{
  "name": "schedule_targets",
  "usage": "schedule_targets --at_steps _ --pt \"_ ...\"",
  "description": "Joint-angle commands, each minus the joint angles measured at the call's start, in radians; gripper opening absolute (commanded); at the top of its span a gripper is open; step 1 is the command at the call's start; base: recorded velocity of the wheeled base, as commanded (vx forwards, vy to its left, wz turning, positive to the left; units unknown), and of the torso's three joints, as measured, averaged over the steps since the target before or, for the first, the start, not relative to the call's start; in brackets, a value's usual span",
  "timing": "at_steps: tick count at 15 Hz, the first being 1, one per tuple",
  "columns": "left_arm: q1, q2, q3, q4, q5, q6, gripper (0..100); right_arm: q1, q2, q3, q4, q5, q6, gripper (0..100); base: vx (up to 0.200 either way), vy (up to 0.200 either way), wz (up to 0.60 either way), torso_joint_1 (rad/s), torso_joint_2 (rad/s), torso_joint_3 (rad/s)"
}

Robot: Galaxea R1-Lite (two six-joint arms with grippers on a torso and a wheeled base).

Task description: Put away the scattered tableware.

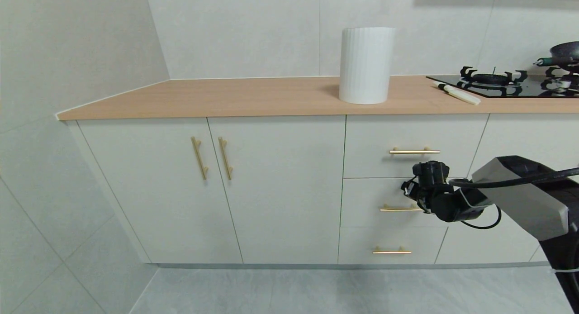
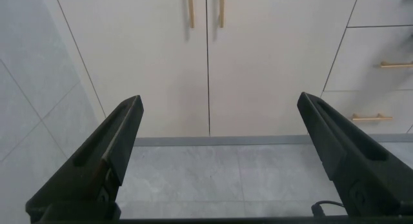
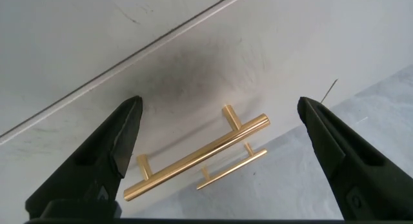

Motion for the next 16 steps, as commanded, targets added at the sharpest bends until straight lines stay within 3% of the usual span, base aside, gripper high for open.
schedule_targets --at_steps 1,3,6,12,16 --pt "0.000 0.000 0.000 0.000 0.000 0.000 100 0.001 -0.003 0.004 -0.004 -0.001 0.001 100 0.000 0.000 0.00 0.000 0.00 0.000" --pt "0.000 0.000 0.000 0.000 0.000 0.000 100 0.001 -0.037 0.042 0.005 -0.001 -0.001 100 0.000 0.000 0.00 0.000 0.00 0.000" --pt "0.000 0.000 0.000 0.000 0.000 0.000 100 0.017 -0.244 0.280 0.002 0.010 -0.024 100 0.000 0.000 0.00 0.000 0.00 0.000" --pt "0.000 0.000 0.000 0.000 0.000 0.000 100 0.048 -0.968 0.781 -0.002 0.019 -0.101 100 0.000 0.000 0.00 0.000 0.00 0.000" --pt "0.000 0.000 0.000 0.000 0.000 0.000 100 0.048 -1.539 1.090 0.010 0.035 -0.297 100 0.000 0.000 0.00 0.000 0.00 0.000"
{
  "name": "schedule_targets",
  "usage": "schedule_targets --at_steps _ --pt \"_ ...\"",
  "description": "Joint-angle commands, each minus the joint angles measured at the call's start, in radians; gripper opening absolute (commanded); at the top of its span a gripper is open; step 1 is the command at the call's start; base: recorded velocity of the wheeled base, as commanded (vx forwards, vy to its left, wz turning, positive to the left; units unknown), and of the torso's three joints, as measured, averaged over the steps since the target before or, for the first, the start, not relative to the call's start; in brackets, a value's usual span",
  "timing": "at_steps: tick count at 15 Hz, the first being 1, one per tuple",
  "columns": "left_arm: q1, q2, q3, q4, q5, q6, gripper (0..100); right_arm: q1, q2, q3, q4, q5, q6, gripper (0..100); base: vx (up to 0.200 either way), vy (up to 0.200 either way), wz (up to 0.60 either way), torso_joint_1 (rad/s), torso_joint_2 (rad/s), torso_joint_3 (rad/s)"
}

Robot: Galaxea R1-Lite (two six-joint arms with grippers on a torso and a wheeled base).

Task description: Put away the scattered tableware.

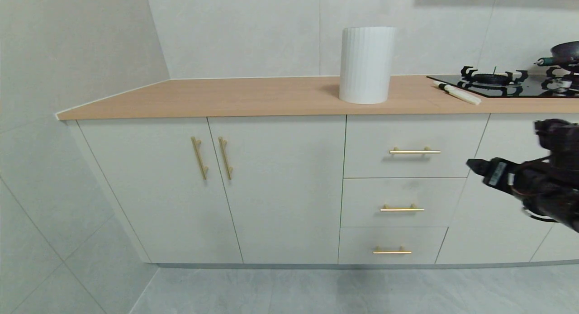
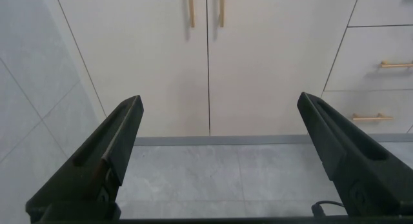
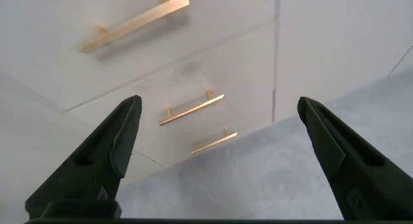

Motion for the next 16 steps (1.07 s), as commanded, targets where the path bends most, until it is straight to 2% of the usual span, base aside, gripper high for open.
schedule_targets --at_steps 1,4,5,7,10,13,15,16 --pt "0.000 0.000 0.000 0.000 0.000 0.000 100 0.008 -0.619 0.313 0.014 0.030 -0.180 100 0.000 0.000 0.00 0.000 0.00 0.000" --pt "0.000 0.000 0.000 0.000 0.000 0.000 100 0.006 -0.852 0.375 0.111 0.025 -0.258 100 0.000 0.000 0.00 0.000 0.00 0.000" --pt "0.000 0.000 0.000 0.000 0.000 0.000 100 0.005 -1.015 0.373 0.276 0.024 -0.282 100 0.000 0.000 0.00 0.000 0.00 0.000" --pt "0.000 0.000 0.000 0.000 0.000 0.000 100 -0.026 -1.217 0.369 0.480 0.014 -0.324 100 0.000 0.000 0.00 0.000 0.00 0.000" --pt "0.000 0.000 0.000 0.000 0.000 0.000 100 -0.091 -1.426 0.370 0.651 0.022 -0.358 100 0.000 0.000 0.00 0.000 0.00 0.000" --pt "0.000 0.000 0.000 0.000 0.000 0.000 100 -0.161 -1.529 0.382 0.698 0.030 -0.391 100 0.000 0.000 0.00 0.000 0.00 0.000" --pt "0.000 0.000 0.000 0.000 0.000 0.000 100 -0.161 -1.529 0.422 0.685 0.030 -0.405 100 0.000 0.000 0.00 0.000 0.00 0.000" --pt "0.000 0.000 0.000 0.000 0.000 0.000 100 -0.161 -1.529 0.439 0.674 0.063 -0.408 100 0.000 0.000 0.00 0.000 0.00 0.000"
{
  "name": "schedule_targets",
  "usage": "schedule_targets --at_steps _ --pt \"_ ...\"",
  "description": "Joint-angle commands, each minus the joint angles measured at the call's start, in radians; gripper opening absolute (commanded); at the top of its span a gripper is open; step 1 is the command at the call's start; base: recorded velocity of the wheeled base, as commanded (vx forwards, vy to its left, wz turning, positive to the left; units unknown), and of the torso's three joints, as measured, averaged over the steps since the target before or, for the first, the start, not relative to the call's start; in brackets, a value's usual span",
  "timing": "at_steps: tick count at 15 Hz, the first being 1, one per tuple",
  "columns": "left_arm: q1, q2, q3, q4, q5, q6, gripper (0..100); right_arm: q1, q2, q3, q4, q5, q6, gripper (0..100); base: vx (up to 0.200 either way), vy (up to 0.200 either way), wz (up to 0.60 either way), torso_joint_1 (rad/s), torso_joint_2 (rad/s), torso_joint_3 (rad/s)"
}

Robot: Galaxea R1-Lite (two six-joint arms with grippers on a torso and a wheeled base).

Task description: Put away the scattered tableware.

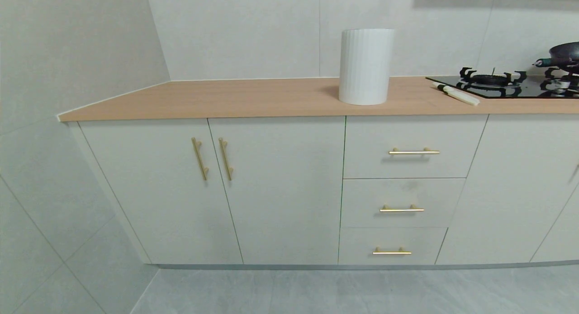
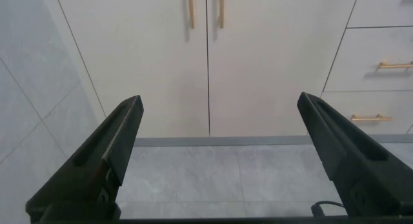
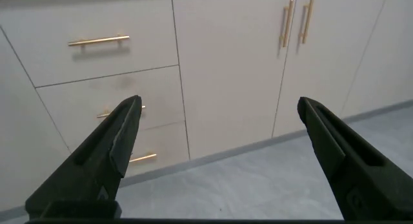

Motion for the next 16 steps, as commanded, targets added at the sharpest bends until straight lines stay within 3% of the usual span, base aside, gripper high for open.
schedule_targets --at_steps 1,2,3,4,7,16 --pt "0.000 0.000 0.000 0.000 0.000 0.000 100 -0.005 -0.037 0.035 -0.010 0.066 -0.005 100 0.000 0.000 0.00 0.000 0.00 0.000" --pt "0.000 0.000 0.000 0.000 0.000 0.000 100 -0.005 -0.037 0.064 -0.035 0.233 -0.005 100 0.000 0.000 0.00 0.000 0.00 0.000" --pt "0.000 0.000 0.000 0.000 0.000 0.000 100 -0.005 -0.037 0.087 -0.067 0.307 -0.006 100 0.000 0.000 0.00 0.000 0.00 0.000" --pt "0.000 0.000 0.000 0.000 0.000 0.000 100 -0.005 -0.037 0.087 -0.067 0.307 -0.006 100 0.000 0.000 0.00 0.000 0.00 0.000" --pt "0.000 0.000 0.000 0.000 0.000 0.000 100 -0.005 -0.037 0.247 -0.135 0.337 -0.011 100 0.000 0.000 0.00 0.000 0.00 0.000" --pt "0.000 0.000 0.000 0.000 0.000 0.001 100 -0.005 -0.037 0.247 -0.116 0.330 0.041 100 0.000 0.000 0.00 0.000 0.00 0.000"
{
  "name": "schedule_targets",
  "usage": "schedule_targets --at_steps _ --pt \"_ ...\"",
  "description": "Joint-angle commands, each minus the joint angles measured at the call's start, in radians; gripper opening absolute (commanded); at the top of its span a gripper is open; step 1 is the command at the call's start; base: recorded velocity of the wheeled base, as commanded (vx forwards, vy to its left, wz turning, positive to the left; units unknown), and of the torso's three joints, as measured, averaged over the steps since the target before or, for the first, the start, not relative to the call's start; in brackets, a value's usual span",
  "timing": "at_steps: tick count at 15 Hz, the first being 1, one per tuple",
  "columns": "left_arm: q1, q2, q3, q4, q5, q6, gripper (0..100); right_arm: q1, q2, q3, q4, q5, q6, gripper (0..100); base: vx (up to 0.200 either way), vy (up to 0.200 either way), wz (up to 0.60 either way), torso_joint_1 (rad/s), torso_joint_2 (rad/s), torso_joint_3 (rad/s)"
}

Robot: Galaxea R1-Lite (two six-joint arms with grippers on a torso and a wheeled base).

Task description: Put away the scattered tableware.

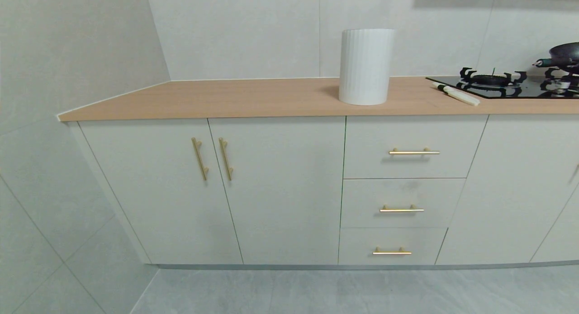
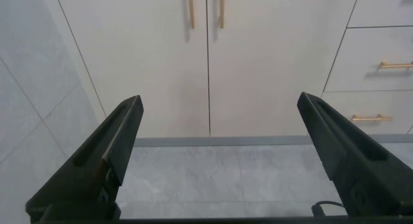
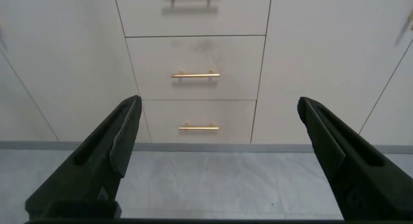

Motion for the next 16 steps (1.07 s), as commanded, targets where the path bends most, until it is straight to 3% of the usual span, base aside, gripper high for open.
schedule_targets --at_steps 1,4,16 --pt "0.000 0.000 0.000 0.000 0.000 0.000 100 0.000 0.003 0.000 0.003 0.000 -0.001 100 0.000 0.000 0.00 0.000 0.00 0.000" --pt "0.000 0.000 0.000 0.000 0.000 -0.002 100 0.000 0.003 0.000 0.003 0.000 -0.001 100 0.000 0.000 0.00 0.000 0.00 0.000" --pt "0.000 0.000 0.000 0.000 0.000 -0.002 100 0.000 0.003 0.000 0.003 0.000 -0.001 100 0.200 0.000 0.00 0.005 0.00 0.003"
